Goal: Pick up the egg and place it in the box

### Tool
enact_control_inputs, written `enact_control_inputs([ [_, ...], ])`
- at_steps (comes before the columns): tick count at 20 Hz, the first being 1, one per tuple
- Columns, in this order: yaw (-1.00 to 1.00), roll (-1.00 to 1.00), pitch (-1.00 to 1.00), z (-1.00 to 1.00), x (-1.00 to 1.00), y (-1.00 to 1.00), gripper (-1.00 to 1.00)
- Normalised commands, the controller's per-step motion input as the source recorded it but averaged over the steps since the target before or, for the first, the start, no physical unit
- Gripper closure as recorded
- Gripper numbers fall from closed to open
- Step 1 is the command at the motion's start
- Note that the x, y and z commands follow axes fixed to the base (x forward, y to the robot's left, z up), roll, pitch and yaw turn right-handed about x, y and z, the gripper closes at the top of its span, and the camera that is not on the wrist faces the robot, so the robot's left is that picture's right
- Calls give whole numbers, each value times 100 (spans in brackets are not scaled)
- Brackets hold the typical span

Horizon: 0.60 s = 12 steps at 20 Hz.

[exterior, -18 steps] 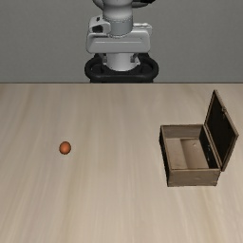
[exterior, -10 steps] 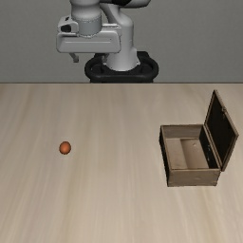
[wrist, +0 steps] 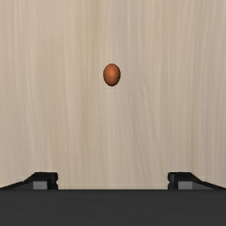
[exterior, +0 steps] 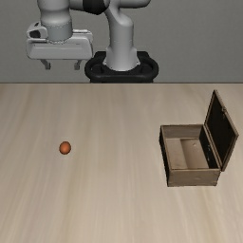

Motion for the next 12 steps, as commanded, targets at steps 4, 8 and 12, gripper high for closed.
enact_control_inputs([
  [4,0,0,0,0,100,0,-100],
  [8,0,0,0,0,100,0,-100],
  [12,0,0,0,-50,50,0,-100],
])
